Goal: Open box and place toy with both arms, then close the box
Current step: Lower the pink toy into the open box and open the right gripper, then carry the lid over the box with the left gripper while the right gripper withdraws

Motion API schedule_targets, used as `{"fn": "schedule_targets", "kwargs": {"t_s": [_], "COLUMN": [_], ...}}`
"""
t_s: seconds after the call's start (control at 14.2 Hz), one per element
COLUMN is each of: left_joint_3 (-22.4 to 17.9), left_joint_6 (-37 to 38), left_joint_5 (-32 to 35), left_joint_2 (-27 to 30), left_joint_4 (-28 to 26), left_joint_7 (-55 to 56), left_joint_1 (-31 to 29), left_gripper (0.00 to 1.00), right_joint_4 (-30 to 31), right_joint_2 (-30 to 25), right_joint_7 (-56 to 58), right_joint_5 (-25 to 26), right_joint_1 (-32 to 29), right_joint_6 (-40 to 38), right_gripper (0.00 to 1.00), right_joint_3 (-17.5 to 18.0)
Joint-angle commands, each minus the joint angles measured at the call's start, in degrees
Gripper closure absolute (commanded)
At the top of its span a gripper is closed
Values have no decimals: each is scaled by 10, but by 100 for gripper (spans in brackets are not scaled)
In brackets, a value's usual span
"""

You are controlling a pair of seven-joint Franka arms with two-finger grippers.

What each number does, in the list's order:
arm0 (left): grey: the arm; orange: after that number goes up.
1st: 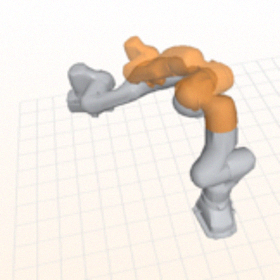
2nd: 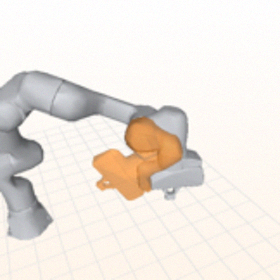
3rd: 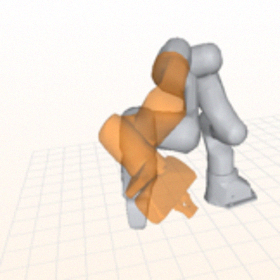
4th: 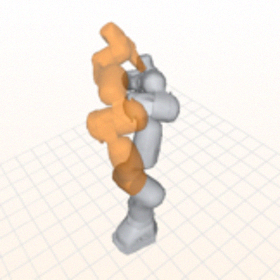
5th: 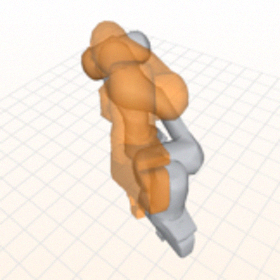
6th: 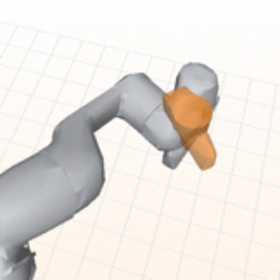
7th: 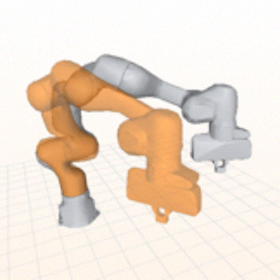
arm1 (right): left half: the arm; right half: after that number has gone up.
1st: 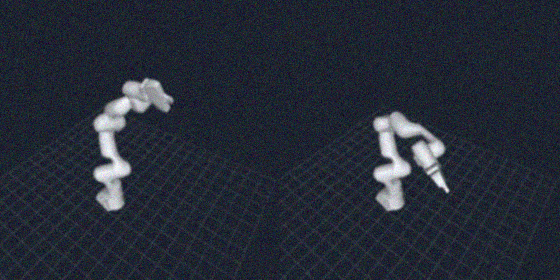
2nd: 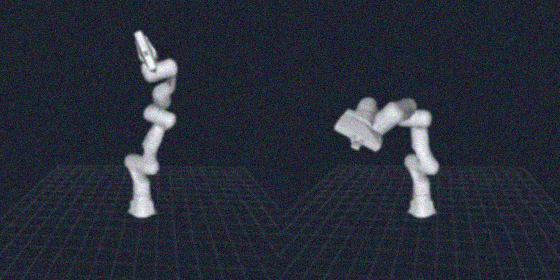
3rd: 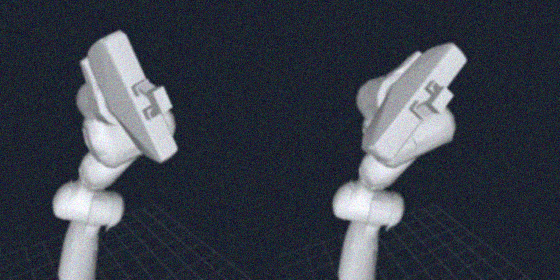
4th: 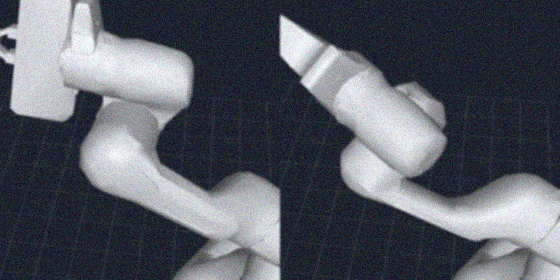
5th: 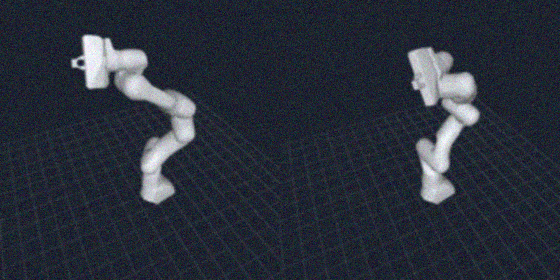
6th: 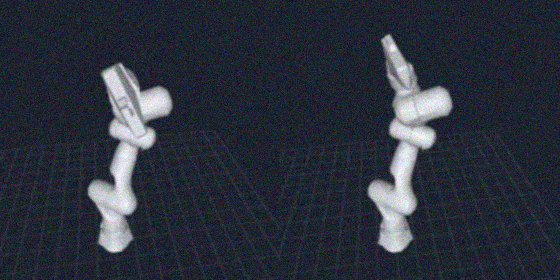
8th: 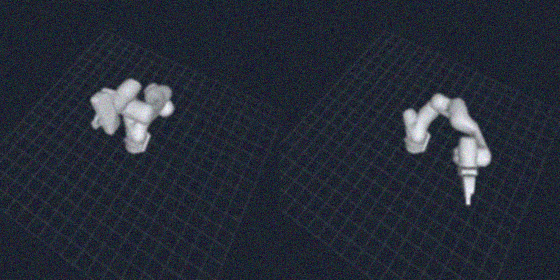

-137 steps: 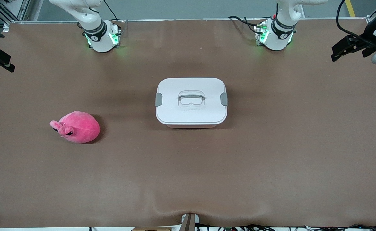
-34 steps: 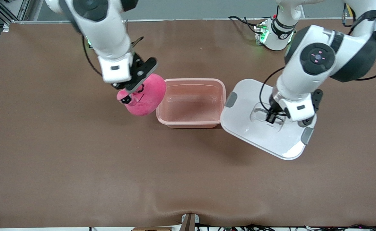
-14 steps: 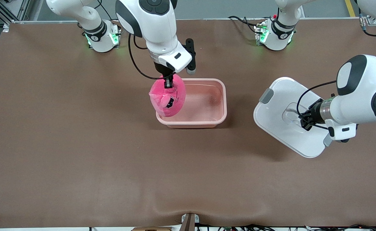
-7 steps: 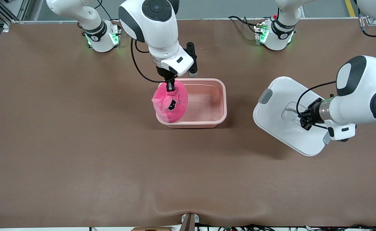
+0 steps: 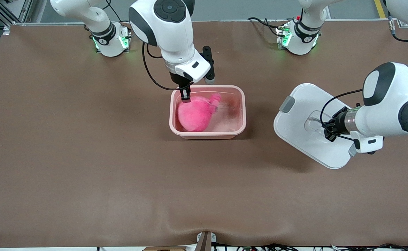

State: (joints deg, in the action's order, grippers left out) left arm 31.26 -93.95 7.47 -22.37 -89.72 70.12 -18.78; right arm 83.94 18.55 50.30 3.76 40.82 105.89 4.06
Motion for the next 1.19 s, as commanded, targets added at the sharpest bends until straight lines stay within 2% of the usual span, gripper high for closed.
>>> {"fn": "schedule_targets", "kwargs": {"t_s": [0.0, 0.14, 0.42, 0.56, 0.84, 1.12], "left_joint_3": [1, 5, 5, 5, 11, 11], "left_joint_6": [9, 9, 8, 4, -36, -97], "left_joint_5": [-11, -26, -34, -34, -30, -26], "left_joint_2": [5, 4, 7, 11, 15, 14], "left_joint_4": [1, 2, 10, 11, 11, 10], "left_joint_7": [20, 39, 115, 160, 295, 427], "left_joint_1": [6, 8, 66, 96, 154, 220], "left_gripper": [100, 100, 100, 100, 100, 100], "right_joint_4": [3, 3, 3, 3, 4, 4], "right_joint_2": [-6, -10, -32, -54, -85, -111], "right_joint_7": [8, 18, -4, -50, -240, -244], "right_joint_5": [6, 1, -3, -3, 5, -2], "right_joint_1": [-7, -34, -93, -125, -165, -280], "right_joint_6": [0, -16, -65, -86, -132, -140], "right_gripper": [0, 0, 0, 0, 0, 0], "right_joint_3": [0, -2, -2, -2, -4, -2]}}
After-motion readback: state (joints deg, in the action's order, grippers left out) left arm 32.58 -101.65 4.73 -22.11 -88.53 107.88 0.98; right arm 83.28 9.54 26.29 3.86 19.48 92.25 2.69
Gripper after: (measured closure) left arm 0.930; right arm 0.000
